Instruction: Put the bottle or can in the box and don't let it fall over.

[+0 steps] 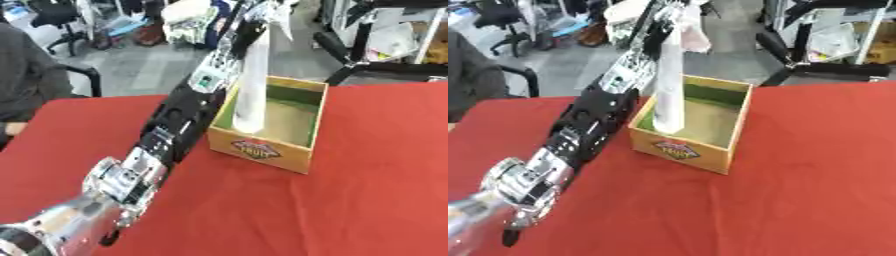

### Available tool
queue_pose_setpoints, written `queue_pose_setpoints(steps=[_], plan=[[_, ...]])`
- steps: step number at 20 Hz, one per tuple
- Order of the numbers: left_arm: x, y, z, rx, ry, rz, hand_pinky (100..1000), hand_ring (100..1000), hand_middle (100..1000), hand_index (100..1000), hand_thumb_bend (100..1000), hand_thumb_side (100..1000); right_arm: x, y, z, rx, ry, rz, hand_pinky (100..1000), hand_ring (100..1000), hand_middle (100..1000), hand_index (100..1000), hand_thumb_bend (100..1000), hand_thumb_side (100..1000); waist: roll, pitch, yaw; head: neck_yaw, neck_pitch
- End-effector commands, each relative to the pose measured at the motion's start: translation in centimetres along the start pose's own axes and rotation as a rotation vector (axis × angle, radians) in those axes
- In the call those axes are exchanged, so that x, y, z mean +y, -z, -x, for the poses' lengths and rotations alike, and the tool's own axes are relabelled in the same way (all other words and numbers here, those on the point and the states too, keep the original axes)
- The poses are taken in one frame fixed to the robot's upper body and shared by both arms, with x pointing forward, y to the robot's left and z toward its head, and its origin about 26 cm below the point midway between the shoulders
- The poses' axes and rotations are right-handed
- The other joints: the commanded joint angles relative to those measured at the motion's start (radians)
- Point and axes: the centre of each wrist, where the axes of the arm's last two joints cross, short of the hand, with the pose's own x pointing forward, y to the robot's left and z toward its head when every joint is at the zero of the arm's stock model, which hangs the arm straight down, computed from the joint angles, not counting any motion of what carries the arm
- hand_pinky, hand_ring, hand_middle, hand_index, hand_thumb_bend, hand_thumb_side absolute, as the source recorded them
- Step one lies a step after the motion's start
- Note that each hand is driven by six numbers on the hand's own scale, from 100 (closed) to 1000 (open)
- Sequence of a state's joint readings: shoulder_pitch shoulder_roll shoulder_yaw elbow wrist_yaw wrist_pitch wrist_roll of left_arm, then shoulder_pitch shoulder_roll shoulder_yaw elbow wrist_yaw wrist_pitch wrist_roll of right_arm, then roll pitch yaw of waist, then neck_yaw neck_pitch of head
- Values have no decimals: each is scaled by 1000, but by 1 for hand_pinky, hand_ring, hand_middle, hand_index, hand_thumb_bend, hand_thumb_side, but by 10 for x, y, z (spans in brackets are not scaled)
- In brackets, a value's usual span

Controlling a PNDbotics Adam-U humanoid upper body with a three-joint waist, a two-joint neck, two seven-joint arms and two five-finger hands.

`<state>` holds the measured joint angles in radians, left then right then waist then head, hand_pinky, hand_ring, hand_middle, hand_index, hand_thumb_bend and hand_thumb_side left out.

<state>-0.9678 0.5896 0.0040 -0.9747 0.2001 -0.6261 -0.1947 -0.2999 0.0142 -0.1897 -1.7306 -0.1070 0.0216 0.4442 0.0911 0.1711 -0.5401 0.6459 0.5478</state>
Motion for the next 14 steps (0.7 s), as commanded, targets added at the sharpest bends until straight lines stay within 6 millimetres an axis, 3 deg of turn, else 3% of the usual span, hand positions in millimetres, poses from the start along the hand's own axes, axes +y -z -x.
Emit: queue_pose_setpoints(steps=[1,4,14], plan=[[20,-1,-3,-1,62,13,768,100,1000,1000,430,972,0,5,-11,-33,-27,-10,820,1000,1000,960,100,728,-5,-11,5,2,-14],[25,-13,4,55,71,50,780,100,1000,1000,468,1000,-2,4,-10,-30,-33,-5,819,1000,1000,960,100,725,-7,-11,13,-1,-14],[40,-54,25,263,202,256,807,100,1000,1000,310,1000,-6,1,-8,-22,-47,15,819,1000,1000,959,100,727,-13,-11,34,1,-15]])
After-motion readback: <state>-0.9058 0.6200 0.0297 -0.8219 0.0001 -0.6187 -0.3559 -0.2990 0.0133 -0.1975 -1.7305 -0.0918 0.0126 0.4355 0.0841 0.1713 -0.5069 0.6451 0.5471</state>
